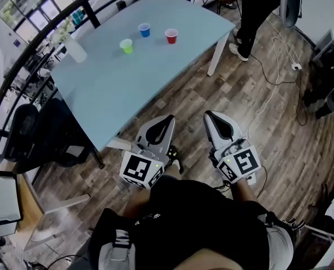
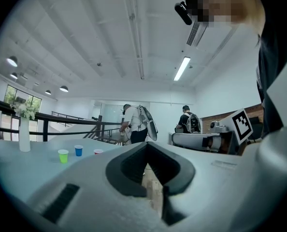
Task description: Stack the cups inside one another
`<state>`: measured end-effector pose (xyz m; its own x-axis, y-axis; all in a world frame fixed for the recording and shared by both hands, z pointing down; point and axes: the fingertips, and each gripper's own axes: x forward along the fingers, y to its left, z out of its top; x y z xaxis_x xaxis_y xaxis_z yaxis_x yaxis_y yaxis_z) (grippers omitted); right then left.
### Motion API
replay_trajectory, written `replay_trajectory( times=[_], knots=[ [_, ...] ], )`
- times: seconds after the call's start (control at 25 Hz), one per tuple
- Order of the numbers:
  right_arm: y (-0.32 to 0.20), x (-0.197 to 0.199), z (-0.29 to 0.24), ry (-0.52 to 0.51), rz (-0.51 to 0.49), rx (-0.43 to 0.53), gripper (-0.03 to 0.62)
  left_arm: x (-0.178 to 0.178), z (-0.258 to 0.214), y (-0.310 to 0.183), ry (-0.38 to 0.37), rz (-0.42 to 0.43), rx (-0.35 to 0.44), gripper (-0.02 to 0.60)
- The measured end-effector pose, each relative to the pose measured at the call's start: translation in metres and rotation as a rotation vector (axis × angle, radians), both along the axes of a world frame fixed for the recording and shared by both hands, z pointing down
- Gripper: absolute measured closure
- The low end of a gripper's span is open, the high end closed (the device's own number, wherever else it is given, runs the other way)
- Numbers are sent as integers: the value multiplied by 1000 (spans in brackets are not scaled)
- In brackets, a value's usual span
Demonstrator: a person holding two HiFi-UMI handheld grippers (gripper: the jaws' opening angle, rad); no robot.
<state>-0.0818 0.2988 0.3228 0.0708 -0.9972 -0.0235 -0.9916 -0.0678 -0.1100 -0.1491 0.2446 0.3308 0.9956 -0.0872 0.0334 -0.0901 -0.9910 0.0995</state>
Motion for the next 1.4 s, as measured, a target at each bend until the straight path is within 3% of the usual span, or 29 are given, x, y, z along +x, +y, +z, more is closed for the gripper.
replay_trajectory(
  times=[0.32, 0.68, 1.4],
  knots=[
    [-68, 30, 5, -2, -7, -30, 582, 26, 7, -66, -22, -13, -2, 589],
    [-130, 45, 0, 26, -29, -63, 582, 40, 5, -125, 8, -17, -18, 589],
    [-212, 64, 1, 35, -51, -63, 582, 51, 7, -205, 3, -55, 25, 589]
  ],
)
